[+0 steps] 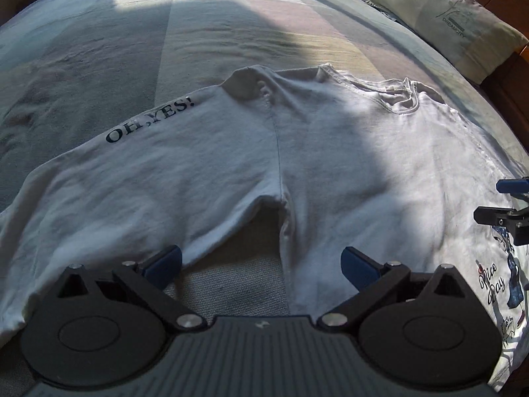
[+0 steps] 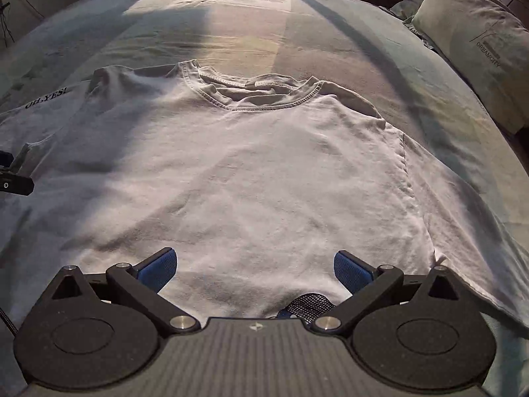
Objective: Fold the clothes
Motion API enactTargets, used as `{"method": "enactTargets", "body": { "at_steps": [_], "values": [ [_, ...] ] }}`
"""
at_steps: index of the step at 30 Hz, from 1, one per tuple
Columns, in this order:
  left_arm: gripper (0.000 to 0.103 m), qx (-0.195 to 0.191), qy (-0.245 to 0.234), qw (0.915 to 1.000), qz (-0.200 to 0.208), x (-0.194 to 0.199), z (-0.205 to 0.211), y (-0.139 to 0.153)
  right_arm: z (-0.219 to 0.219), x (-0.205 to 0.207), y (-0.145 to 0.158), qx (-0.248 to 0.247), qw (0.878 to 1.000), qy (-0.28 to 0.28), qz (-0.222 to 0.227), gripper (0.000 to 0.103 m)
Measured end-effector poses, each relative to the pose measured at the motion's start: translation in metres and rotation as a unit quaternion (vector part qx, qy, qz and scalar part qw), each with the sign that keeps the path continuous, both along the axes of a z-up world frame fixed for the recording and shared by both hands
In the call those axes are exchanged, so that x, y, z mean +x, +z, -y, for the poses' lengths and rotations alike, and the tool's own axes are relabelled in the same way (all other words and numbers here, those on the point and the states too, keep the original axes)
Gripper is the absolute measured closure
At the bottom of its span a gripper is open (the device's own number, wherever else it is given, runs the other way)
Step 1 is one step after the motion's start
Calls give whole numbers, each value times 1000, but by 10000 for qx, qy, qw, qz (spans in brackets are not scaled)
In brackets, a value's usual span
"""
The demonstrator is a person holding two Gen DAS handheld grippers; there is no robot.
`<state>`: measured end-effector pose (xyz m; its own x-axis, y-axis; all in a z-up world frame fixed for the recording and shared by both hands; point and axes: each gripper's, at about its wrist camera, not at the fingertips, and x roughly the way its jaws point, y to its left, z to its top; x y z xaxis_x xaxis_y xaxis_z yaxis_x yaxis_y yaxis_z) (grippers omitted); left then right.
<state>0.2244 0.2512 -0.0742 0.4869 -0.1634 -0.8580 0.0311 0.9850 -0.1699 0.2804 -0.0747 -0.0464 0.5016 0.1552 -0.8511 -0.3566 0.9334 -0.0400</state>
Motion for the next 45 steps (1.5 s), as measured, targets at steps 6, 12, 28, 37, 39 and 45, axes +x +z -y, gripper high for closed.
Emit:
{"method": "enactTargets", "body": {
  "at_steps": [6, 12, 28, 37, 39, 45],
  "values": [
    [1, 229, 861, 9957, 261, -38, -69, 27, -64, 9, 15, 299, 9987, 420, 60, 0],
    [1, 318, 2268, 9732, 228, -75, -162, 28, -125, 8, 23, 484, 9946, 920, 9, 0],
    [3, 604, 2805, 9579, -11, -61, -290, -11, -234, -1, 29, 329, 9785, 2034, 40, 0],
    [2, -158, 2769, 9604, 281, -100, -289, 12, -287, -2, 41, 538, 9648, 2575, 5, 0],
    [2, -478, 2860, 9569, 194, -109, -292, 4, -297, -4, 41, 603, 9619, 2667, -42, 0],
    [1, -1277, 3025, 9443, 237, -123, -306, -9, -318, -13, 36, 587, 9515, 3016, -148, 0]
  ]
}}
